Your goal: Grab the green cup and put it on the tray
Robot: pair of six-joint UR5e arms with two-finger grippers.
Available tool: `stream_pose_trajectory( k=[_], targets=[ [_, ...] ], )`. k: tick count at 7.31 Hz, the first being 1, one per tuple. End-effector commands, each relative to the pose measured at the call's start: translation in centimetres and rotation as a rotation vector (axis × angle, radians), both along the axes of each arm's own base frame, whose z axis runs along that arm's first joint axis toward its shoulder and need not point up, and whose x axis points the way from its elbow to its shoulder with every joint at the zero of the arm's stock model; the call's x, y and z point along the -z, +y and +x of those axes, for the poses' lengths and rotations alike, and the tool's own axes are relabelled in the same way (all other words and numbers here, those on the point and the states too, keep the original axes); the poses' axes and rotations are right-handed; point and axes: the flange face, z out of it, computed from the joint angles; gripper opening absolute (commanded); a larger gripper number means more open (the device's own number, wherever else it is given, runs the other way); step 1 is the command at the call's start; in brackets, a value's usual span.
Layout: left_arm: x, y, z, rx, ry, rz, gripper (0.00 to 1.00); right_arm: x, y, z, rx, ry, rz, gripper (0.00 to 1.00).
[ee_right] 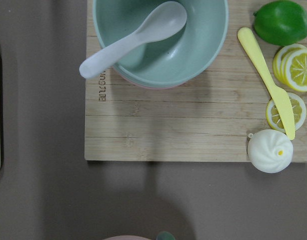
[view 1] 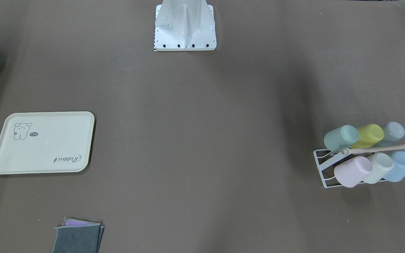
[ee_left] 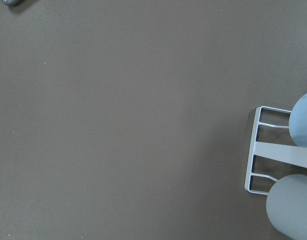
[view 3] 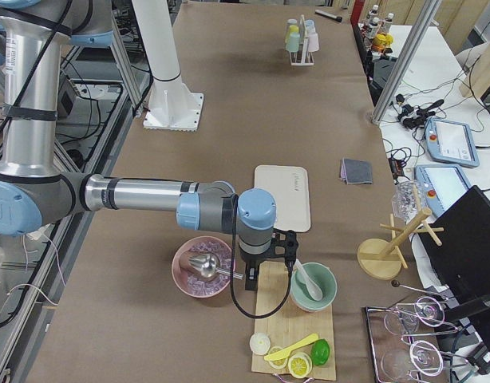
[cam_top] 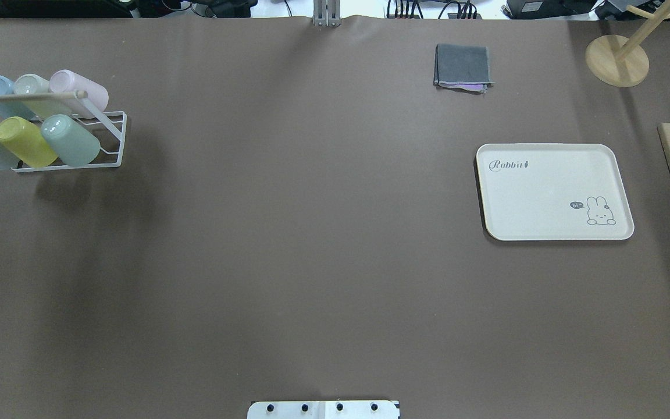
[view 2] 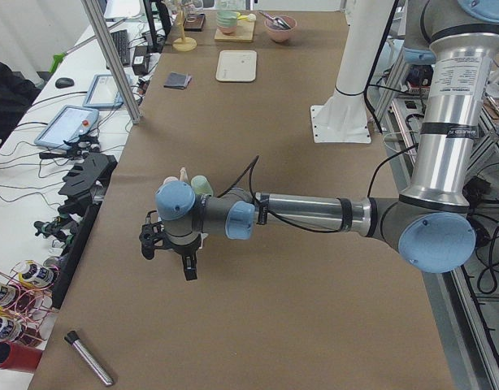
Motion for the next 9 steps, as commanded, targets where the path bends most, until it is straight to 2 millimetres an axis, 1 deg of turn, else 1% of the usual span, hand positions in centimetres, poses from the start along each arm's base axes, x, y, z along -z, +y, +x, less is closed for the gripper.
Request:
stream_pose_trajectory(
  k=[1, 3, 9],
  targets=[
    [-0.45, 0.45, -0.03, 0.001, -0.002, -0.010, 0.98, -0.20, 0.16, -0.01, 0.005, 0.001, 0.005, 1.00],
    [-0.78, 0.73, -0.04, 0.000, -0.004, -0.013, 0.98, -0.87, 0.27, -0.01, 0.004, 0.000, -0.009, 1.00],
    [-0.74, 0.73, 0.00, 0.001, 0.002, -0.015, 0.98, -0.87, 0.27, -0.01, 0.005, 0.000, -0.008, 1.00]
  ],
)
